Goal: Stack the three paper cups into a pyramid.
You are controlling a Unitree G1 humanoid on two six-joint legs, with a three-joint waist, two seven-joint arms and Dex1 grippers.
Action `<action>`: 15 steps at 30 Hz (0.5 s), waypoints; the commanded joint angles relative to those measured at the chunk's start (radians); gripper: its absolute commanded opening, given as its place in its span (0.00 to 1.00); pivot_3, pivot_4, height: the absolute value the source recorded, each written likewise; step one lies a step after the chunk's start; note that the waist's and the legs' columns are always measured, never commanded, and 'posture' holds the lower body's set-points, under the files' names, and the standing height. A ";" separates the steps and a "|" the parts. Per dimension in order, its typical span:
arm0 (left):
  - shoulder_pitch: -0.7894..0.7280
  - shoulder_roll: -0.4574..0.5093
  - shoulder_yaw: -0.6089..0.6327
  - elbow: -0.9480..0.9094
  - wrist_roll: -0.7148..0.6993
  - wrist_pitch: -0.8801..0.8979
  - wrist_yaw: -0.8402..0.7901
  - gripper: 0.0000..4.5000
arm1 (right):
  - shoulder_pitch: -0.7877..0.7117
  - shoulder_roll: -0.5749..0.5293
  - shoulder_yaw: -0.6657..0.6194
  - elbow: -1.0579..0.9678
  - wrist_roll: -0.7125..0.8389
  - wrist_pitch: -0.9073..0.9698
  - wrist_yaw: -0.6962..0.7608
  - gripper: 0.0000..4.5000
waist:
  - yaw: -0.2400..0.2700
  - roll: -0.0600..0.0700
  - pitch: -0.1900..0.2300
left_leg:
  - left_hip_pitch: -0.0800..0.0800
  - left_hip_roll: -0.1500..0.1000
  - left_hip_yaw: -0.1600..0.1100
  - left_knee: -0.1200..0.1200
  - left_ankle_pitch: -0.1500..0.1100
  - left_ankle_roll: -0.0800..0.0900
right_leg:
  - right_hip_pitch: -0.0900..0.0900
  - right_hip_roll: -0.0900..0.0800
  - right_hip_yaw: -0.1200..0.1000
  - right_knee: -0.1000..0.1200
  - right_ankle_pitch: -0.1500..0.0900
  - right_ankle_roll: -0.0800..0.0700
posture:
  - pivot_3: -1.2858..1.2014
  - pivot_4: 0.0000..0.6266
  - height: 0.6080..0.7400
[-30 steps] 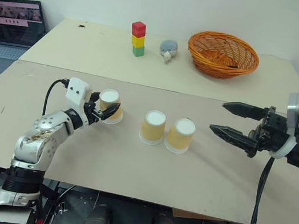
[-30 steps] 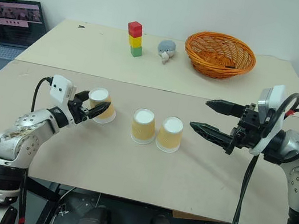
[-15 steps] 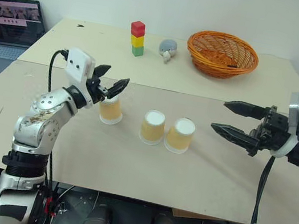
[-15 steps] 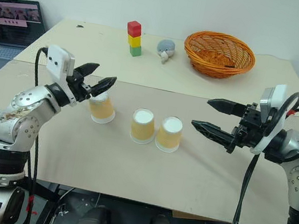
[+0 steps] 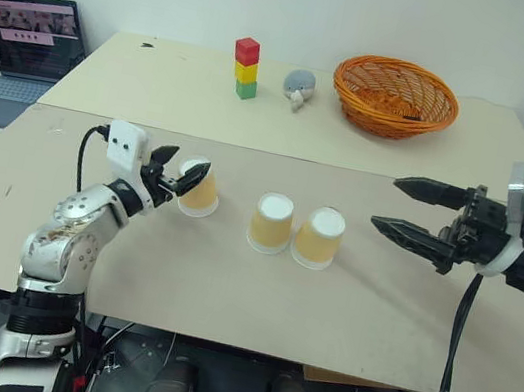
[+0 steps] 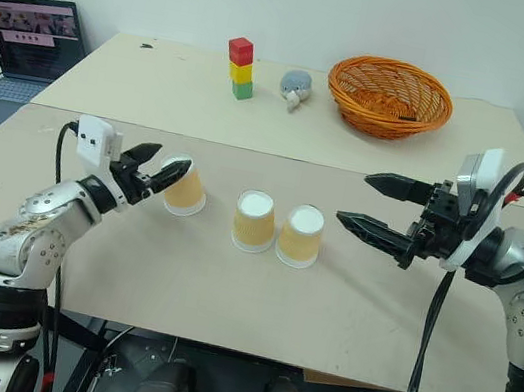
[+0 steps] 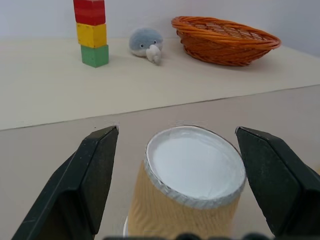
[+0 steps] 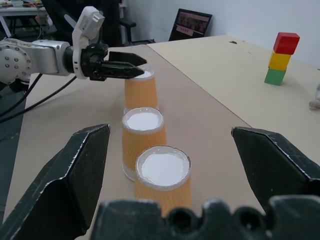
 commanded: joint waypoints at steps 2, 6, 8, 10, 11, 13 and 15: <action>-0.024 -0.007 -0.007 -0.026 -0.001 -0.007 -0.003 0.88 | -0.005 -0.024 -0.050 -0.036 0.026 -0.003 -0.010 1.00 | -0.001 0.000 0.000 | 0.000 0.000 0.000 0.000 0.000 0.000 | 0.000 0.000 0.000 0.000 0.000 0.000 | 0.52 0.24 0.23; -0.024 -0.014 -0.013 -0.017 0.006 -0.014 -0.002 0.88 | -0.001 -0.027 -0.053 -0.040 0.029 -0.001 -0.017 1.00 | -0.001 0.000 0.000 | 0.000 0.000 0.000 0.000 0.000 0.000 | 0.000 0.000 0.000 0.000 0.000 0.000 | 0.52 0.24 0.23; -0.023 -0.014 -0.017 -0.010 0.014 -0.017 0.000 0.88 | 0.000 -0.028 -0.053 -0.041 0.031 0.001 -0.021 1.00 | -0.001 0.000 0.000 | 0.000 0.000 0.000 0.000 0.000 0.000 | 0.000 0.000 0.000 0.000 0.000 0.000 | 0.52 0.24 0.23; -0.022 -0.015 -0.018 -0.007 0.018 -0.018 0.003 0.88 | 0.001 -0.029 -0.054 -0.042 0.033 0.003 -0.025 1.00 | -0.001 0.000 0.000 | 0.000 0.000 0.000 0.000 0.000 0.000 | 0.000 0.000 0.000 0.000 0.000 0.000 | 0.52 0.24 0.23; -0.021 -0.014 -0.019 -0.004 0.024 -0.019 0.006 0.88 | -0.001 -0.030 -0.053 -0.042 0.033 0.004 -0.027 1.00 | -0.001 0.000 0.000 | 0.000 0.000 0.000 0.000 0.000 0.000 | 0.000 0.000 0.000 0.000 0.000 0.000 | 0.52 0.24 0.23; -0.020 -0.016 -0.022 0.002 0.033 -0.020 0.007 0.88 | -0.005 -0.030 -0.051 -0.040 0.034 0.006 -0.031 1.00 | -0.001 0.000 0.000 | 0.000 0.000 0.000 0.000 0.000 0.000 | 0.000 0.000 0.000 0.000 0.000 0.000 | 0.52 0.24 0.23; -0.016 -0.018 -0.025 0.001 0.040 -0.019 0.011 0.88 | -0.006 -0.031 -0.049 -0.040 0.034 0.007 -0.032 1.00 | -0.001 0.000 0.000 | 0.000 0.000 0.000 0.000 0.000 0.000 | 0.000 0.000 0.000 0.000 0.000 0.000 | 0.52 0.24 0.23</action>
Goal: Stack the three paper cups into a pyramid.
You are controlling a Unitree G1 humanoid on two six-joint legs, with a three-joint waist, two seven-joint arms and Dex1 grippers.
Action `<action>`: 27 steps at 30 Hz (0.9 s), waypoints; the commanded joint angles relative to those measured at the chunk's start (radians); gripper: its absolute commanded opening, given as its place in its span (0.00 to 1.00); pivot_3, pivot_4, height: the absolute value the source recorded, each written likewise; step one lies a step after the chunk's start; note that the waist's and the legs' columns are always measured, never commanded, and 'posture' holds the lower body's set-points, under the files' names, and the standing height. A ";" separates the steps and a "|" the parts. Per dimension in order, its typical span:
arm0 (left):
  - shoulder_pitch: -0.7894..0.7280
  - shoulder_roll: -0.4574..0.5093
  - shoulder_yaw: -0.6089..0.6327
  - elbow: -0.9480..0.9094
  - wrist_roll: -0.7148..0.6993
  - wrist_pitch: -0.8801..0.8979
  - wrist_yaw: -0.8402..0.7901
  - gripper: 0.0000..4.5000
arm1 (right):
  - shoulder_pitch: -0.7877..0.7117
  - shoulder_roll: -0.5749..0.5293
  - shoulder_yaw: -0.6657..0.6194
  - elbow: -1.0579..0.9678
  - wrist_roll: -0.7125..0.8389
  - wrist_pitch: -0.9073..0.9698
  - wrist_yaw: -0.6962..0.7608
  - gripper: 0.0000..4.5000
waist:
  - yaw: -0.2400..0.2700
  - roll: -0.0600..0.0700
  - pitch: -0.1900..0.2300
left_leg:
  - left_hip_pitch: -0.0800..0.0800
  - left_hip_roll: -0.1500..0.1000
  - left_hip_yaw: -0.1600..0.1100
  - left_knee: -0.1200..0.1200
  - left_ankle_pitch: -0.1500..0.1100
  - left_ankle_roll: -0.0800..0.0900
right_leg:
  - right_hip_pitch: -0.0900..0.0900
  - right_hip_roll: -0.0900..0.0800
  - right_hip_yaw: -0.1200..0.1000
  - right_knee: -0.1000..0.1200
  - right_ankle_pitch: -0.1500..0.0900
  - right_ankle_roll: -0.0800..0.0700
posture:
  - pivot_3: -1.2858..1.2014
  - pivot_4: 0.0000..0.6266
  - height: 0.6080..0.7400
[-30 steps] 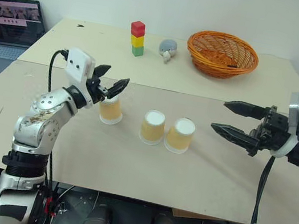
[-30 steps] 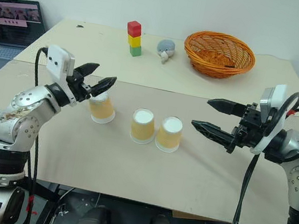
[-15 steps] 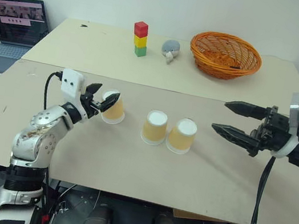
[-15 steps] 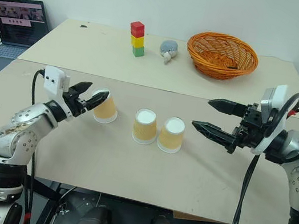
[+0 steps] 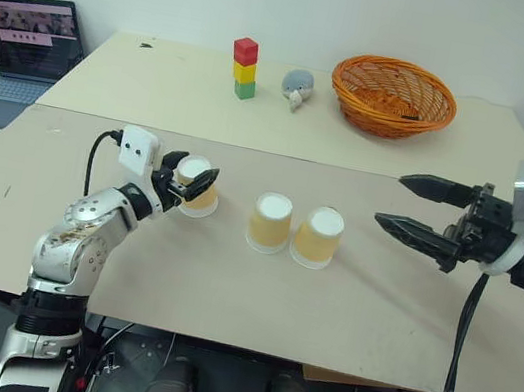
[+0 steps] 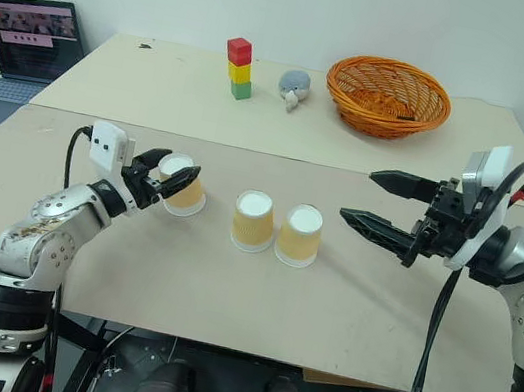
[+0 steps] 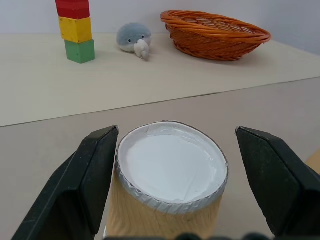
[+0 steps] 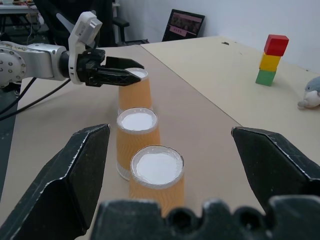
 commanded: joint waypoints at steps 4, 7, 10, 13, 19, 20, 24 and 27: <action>0.000 -0.005 -0.008 -0.010 0.026 -0.023 0.004 0.88 | -0.012 -0.019 -0.040 -0.030 0.027 0.006 -0.011 1.00 | 0.000 0.000 0.000 | 0.000 0.000 0.000 0.000 0.000 0.000 | 0.000 0.000 0.000 0.000 0.000 0.000 | 0.52 0.24 0.23; 0.002 -0.006 -0.011 -0.007 0.032 -0.029 0.001 0.77 | -0.013 -0.021 -0.039 -0.029 0.026 0.007 -0.013 1.00 | 0.000 0.000 0.000 | 0.000 0.000 0.000 0.000 0.000 0.000 | 0.000 0.000 0.000 0.000 0.000 0.000 | 0.52 0.24 0.23; 0.001 -0.008 -0.014 -0.005 0.039 -0.031 -0.001 0.58 | -0.013 -0.021 -0.041 -0.029 0.029 0.008 -0.015 1.00 | 0.000 0.000 0.000 | 0.000 0.000 0.000 0.000 0.000 0.000 | 0.000 0.000 0.000 0.000 0.000 0.000 | 0.52 0.24 0.23; -0.002 -0.011 -0.016 -0.002 0.048 -0.027 0.005 0.57 | -0.013 -0.021 -0.041 -0.028 0.030 0.008 -0.017 1.00 | 0.000 0.000 0.000 | 0.000 0.000 0.000 0.000 0.000 0.000 | 0.000 0.000 0.000 0.000 0.000 0.000 | 0.52 0.24 0.23; -0.042 -0.002 -0.013 -0.002 0.063 -0.045 0.008 0.57 | -0.015 -0.021 -0.040 -0.026 0.031 0.008 -0.018 1.00 | 0.000 0.000 0.000 | 0.000 0.000 0.000 0.000 0.000 0.000 | 0.000 0.000 0.000 0.000 0.000 0.000 | 0.52 0.24 0.23; -0.055 -0.003 -0.011 -0.005 0.064 -0.047 0.010 0.57 | -0.012 -0.021 -0.040 -0.027 0.030 0.006 -0.017 1.00 | 0.001 0.000 0.000 | 0.000 0.000 0.000 0.000 0.000 0.000 | 0.000 0.000 0.000 0.000 0.000 0.000 | 0.52 0.24 0.23; -0.161 0.022 -0.017 -0.015 0.059 -0.037 -0.025 0.57 | -0.011 -0.022 -0.039 -0.026 0.027 0.004 -0.014 1.00 | 0.002 0.000 0.000 | 0.000 -0.001 0.000 0.000 0.000 0.000 | 0.000 0.000 0.000 0.000 0.000 0.000 | 0.52 0.24 0.23; -0.221 0.054 -0.032 -0.043 0.010 0.007 -0.109 0.57 | 0.000 -0.029 -0.048 -0.033 0.034 0.007 -0.004 1.00 | 0.001 -0.001 0.000 | -0.001 -0.002 0.000 0.000 0.000 0.000 | 0.000 0.000 -0.001 -0.001 0.000 0.000 | 0.52 0.24 0.23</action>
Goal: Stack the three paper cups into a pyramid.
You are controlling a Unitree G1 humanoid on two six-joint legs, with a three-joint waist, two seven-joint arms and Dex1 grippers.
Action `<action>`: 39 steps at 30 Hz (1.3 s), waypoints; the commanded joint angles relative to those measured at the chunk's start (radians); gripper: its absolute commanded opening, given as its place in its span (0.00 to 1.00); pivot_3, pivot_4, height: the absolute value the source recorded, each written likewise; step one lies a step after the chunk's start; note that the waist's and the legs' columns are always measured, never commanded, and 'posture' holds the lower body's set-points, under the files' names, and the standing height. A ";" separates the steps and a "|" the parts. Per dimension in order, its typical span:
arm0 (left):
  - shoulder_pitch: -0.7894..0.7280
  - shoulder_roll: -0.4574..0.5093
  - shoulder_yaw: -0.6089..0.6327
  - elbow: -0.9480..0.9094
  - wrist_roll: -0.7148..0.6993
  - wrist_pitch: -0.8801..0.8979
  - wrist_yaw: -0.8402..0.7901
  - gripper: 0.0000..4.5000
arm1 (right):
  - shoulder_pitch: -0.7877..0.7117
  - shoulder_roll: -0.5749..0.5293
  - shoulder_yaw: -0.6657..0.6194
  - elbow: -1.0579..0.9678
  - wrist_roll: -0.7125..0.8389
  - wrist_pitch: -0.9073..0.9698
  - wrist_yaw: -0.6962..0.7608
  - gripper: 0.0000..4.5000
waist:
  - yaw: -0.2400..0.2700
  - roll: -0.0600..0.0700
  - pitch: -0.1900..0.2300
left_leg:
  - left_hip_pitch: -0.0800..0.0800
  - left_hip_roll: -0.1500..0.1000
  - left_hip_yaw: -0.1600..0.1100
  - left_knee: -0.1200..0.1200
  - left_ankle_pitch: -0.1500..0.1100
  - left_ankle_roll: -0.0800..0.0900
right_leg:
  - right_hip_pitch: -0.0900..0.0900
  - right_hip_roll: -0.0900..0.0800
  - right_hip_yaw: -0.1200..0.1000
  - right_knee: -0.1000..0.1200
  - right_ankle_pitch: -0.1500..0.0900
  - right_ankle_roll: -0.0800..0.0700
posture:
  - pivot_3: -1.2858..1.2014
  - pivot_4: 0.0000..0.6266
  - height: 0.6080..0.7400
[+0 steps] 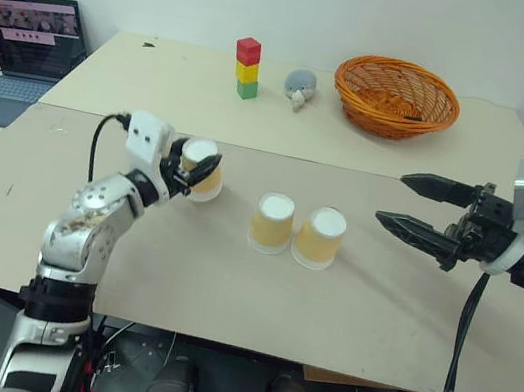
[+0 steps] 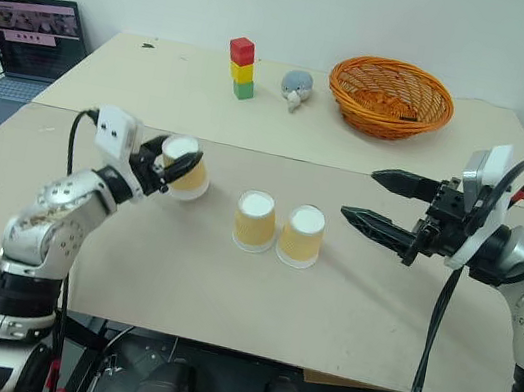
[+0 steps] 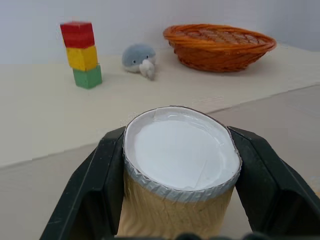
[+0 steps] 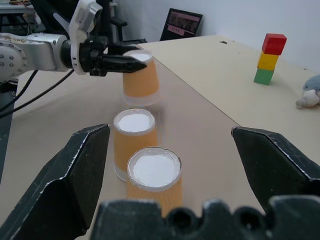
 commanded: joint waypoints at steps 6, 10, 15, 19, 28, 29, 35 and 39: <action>-0.130 0.134 0.005 -0.098 -0.281 0.181 -0.320 0.57 | 0.112 -0.072 -0.079 -0.098 0.029 -0.002 0.057 1.00 | -0.003 0.000 0.000 | 0.000 0.000 0.000 0.000 0.000 0.000 | 0.000 0.000 0.000 0.000 0.000 0.000 | 0.52 0.24 0.23; -0.223 0.172 -0.005 -0.044 -0.374 0.254 -0.432 0.57 | 0.215 -0.116 -0.087 -0.131 -0.021 -0.032 0.089 1.00 | -0.001 -0.001 0.001 | 0.000 0.000 -0.001 0.000 0.001 -0.001 | 0.000 0.001 -0.001 0.000 0.000 0.000 | 0.52 0.24 0.23; -0.310 0.148 -0.068 0.024 -0.357 0.230 -0.513 0.57 | 0.320 -0.120 -0.079 -0.173 -0.074 -0.063 0.093 1.00 | -0.004 -0.001 0.001 | 0.002 -0.001 0.000 0.000 0.001 -0.001 | 0.003 0.001 0.000 -0.001 0.000 0.000 | 0.52 0.24 0.23; -0.369 0.119 -0.111 0.082 -0.346 0.227 -0.563 0.57 | 0.348 -0.098 -0.091 -0.210 -0.062 -0.051 0.067 1.00 | -0.006 -0.002 0.001 | 0.002 0.000 -0.001 0.000 0.001 -0.001 | 0.002 0.002 0.000 -0.001 0.000 0.000 | 0.52 0.24 0.23; -0.365 0.056 -0.236 0.209 -0.230 0.125 -0.672 0.57 | 0.395 -0.077 -0.125 -0.280 -0.016 -0.014 0.015 1.00 | -0.004 -0.002 0.002 | 0.001 -0.001 -0.001 0.000 0.001 -0.001 | 0.002 0.002 0.000 -0.001 0.000 0.000 | 0.52 0.24 0.23; -0.365 0.054 -0.237 0.216 -0.224 0.122 -0.678 0.57 | 0.396 -0.078 -0.126 -0.281 -0.015 -0.012 0.013 1.00 | -0.005 -0.002 0.002 | 0.002 -0.001 -0.001 0.000 0.001 -0.001 | 0.002 0.002 0.000 -0.001 0.000 0.000 | 0.52 0.24 0.23; -0.397 0.007 -0.231 0.289 -0.192 0.083 -0.683 0.57 | 0.390 -0.080 -0.129 -0.283 -0.010 -0.003 0.006 1.00 | -0.004 -0.002 0.002 | 0.002 -0.001 -0.001 0.000 0.001 -0.001 | 0.002 0.002 0.000 -0.001 0.000 0.000 | 0.52 0.24 0.23; -0.433 -0.024 -0.219 0.317 -0.187 0.074 -0.683 0.57 | 0.385 -0.089 -0.132 -0.276 -0.003 -0.002 0.005 1.00 | -0.002 -0.002 0.002 | 0.001 -0.001 -0.001 0.000 0.001 -0.001 | 0.002 0.002 0.000 -0.001 0.000 0.000 | 0.52 0.24 0.23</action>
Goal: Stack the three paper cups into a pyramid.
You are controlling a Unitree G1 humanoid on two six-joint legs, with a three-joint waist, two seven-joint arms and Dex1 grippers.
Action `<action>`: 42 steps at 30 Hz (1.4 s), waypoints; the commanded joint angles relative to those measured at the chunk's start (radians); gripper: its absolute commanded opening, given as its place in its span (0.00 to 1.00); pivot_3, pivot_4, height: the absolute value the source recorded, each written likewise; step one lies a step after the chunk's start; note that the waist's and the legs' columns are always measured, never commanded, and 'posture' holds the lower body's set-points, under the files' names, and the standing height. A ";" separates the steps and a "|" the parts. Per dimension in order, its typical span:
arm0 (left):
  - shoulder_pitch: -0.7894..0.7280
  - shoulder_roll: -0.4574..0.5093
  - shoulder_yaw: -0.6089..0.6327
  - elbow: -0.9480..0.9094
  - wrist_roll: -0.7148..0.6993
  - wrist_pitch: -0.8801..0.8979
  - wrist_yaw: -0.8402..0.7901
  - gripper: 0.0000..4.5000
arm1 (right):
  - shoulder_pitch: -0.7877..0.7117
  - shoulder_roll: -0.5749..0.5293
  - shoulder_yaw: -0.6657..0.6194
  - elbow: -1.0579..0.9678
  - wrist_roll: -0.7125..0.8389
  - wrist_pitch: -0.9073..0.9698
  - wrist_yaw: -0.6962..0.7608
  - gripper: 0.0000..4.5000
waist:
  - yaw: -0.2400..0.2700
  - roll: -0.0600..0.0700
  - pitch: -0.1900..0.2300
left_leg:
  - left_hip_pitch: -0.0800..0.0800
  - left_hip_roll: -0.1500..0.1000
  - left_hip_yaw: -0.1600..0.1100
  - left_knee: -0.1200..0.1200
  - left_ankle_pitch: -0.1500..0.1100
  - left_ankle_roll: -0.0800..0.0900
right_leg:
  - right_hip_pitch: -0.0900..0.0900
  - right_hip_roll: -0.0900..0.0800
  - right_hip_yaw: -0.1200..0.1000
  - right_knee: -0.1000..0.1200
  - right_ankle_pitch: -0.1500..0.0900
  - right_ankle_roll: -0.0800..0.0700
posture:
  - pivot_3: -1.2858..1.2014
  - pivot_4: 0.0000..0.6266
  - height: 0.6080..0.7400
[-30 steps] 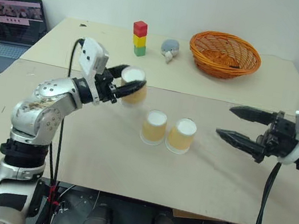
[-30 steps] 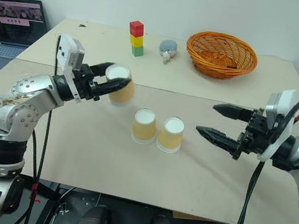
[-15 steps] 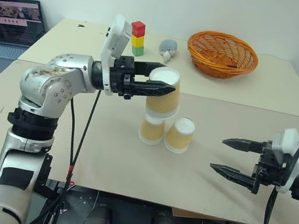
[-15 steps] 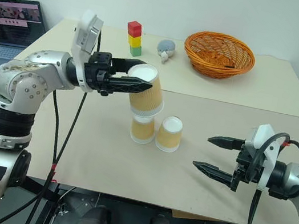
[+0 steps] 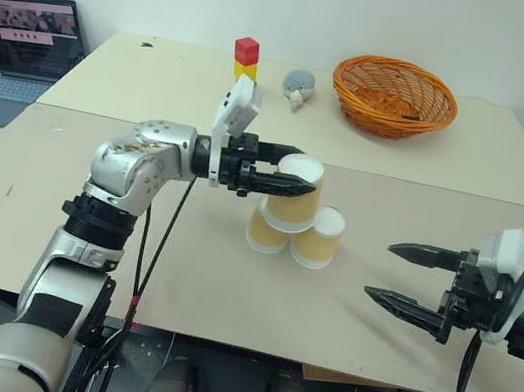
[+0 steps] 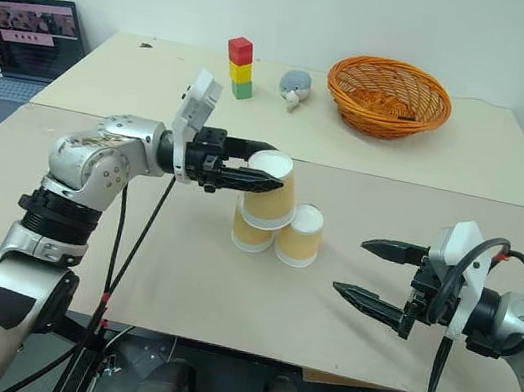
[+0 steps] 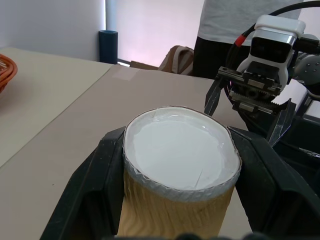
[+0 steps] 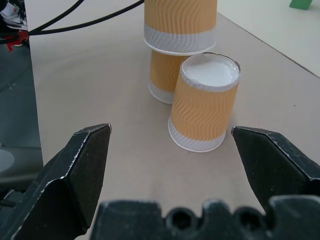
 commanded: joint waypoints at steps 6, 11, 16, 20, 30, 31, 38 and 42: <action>-0.077 -0.049 0.037 0.028 -0.003 -0.026 -0.001 0.57 | -0.008 -0.023 -0.039 -0.020 0.027 0.009 -0.010 1.00 | -0.002 0.000 0.000 | 0.000 0.000 0.000 0.000 0.000 0.000 | 0.000 0.000 0.000 0.000 0.000 0.000 | 0.52 0.24 0.23; -0.070 -0.054 0.034 0.031 0.009 -0.034 -0.006 0.57 | 0.001 -0.025 -0.053 -0.020 0.034 0.012 -0.015 1.00 | -0.002 0.000 0.000 | 0.000 0.000 0.000 0.000 0.000 0.000 | 0.000 0.000 0.000 0.000 0.000 0.000 | 0.52 0.24 0.23; -0.066 -0.059 0.030 0.053 0.030 -0.054 -0.004 0.57 | -0.004 -0.024 -0.062 -0.021 0.047 0.024 -0.020 1.00 | -0.002 0.000 0.000 | 0.000 0.000 0.000 0.000 0.000 0.000 | 0.000 0.000 0.000 0.000 0.000 0.000 | 0.52 0.24 0.23; -0.065 -0.073 0.025 0.071 0.055 -0.077 0.002 0.57 | -0.001 -0.027 -0.062 -0.024 0.037 0.027 -0.018 1.00 | 0.000 0.000 0.000 | 0.000 0.000 0.000 0.000 0.000 0.000 | 0.000 0.000 0.000 0.000 0.000 0.000 | 0.52 0.24 0.23; -0.071 -0.107 0.045 0.068 0.075 -0.110 0.038 0.99 | -0.011 -0.032 -0.081 -0.019 0.054 0.043 -0.021 1.00 | -0.001 0.000 0.000 | 0.000 0.000 0.000 0.000 0.000 0.000 | 0.000 0.000 0.000 0.000 0.000 0.000 | 0.52 0.24 0.23; -0.072 -0.108 0.055 0.060 0.066 -0.106 0.043 0.99 | -0.012 -0.033 -0.081 -0.017 0.056 0.044 -0.021 1.00 | -0.002 0.000 0.000 | 0.000 0.000 -0.001 0.000 0.000 0.000 | 0.000 0.000 0.000 0.000 0.000 0.000 | 0.52 0.24 0.23; -0.109 -0.067 0.269 -0.115 -0.117 0.069 0.244 0.99 | -0.033 -0.037 -0.062 0.002 0.062 0.044 -0.023 1.00 | -0.004 0.000 0.000 | 0.000 0.001 -0.001 0.000 0.000 0.000 | 0.000 0.000 0.000 0.001 0.000 0.000 | 0.52 0.24 0.23; -0.057 0.008 0.359 -0.224 -0.181 0.157 0.340 0.99 | -0.045 -0.030 -0.052 0.021 0.050 0.035 -0.029 1.00 | -0.004 0.000 0.000 | 0.001 0.001 -0.001 0.000 0.000 0.000 | 0.001 0.000 0.001 0.001 0.000 0.000 | 0.52 0.24 0.23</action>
